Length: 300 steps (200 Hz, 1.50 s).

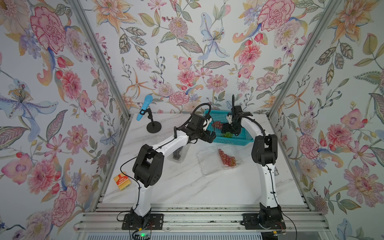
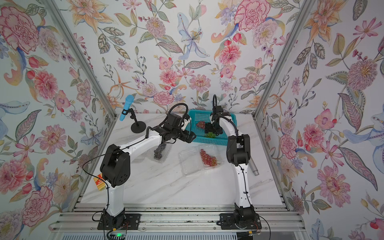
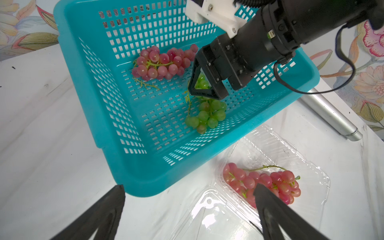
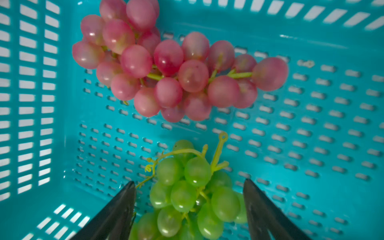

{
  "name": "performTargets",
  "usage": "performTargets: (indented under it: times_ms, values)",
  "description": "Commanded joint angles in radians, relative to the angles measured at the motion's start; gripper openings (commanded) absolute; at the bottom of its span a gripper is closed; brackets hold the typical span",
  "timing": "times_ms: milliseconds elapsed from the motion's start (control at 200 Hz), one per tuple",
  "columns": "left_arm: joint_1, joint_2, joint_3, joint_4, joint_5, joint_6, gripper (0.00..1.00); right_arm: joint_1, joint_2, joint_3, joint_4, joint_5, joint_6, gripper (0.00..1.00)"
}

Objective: Pack grapes into containers
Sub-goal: Adjust the grape in the basket.

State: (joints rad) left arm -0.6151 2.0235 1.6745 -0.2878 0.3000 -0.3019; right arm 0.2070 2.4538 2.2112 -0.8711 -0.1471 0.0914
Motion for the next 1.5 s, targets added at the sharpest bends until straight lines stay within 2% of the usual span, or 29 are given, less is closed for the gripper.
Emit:
performTargets:
  times_ms: [0,225,395,495,590,701,851,1006,1191,1326,1496]
  values:
    - [0.01,-0.001,0.004,-0.004,-0.007,0.015,1.0,0.027,0.044,0.056,-0.036,0.078,-0.049,0.8]
    - [0.011,-0.007,-0.005,-0.01,-0.016,0.016,1.0,0.023,0.13,0.143,-0.098,0.269,-0.047,0.74]
    - [0.011,0.003,0.007,-0.008,-0.01,0.01,1.0,-0.024,0.137,0.153,-0.097,0.343,-0.018,0.66]
    - [0.01,0.011,0.014,-0.007,-0.007,0.007,1.0,-0.047,0.147,0.186,-0.097,0.343,-0.022,0.62]
    - [0.011,0.014,0.019,-0.007,-0.008,0.006,1.0,-0.065,0.16,0.232,-0.098,0.333,-0.023,0.51]
    - [0.01,0.015,0.019,-0.007,-0.009,0.006,1.0,-0.083,0.178,0.289,-0.097,0.342,-0.021,0.44]
    - [0.011,0.012,0.015,-0.004,-0.011,0.004,1.0,-0.114,0.188,0.343,-0.097,0.318,-0.014,0.39]
    - [0.01,0.012,0.013,0.001,-0.013,0.004,1.0,-0.138,0.176,0.356,-0.097,0.256,-0.013,0.39]
    - [0.011,0.012,0.007,0.007,-0.013,0.002,1.0,-0.149,0.122,0.311,-0.097,0.15,0.001,0.43]
    - [0.01,0.003,-0.005,0.009,-0.015,0.009,1.0,-0.149,0.096,0.275,-0.095,0.112,-0.009,0.56]
    - [0.012,-0.003,-0.012,0.007,-0.018,0.015,1.0,-0.137,0.129,0.308,-0.097,0.107,-0.037,0.61]
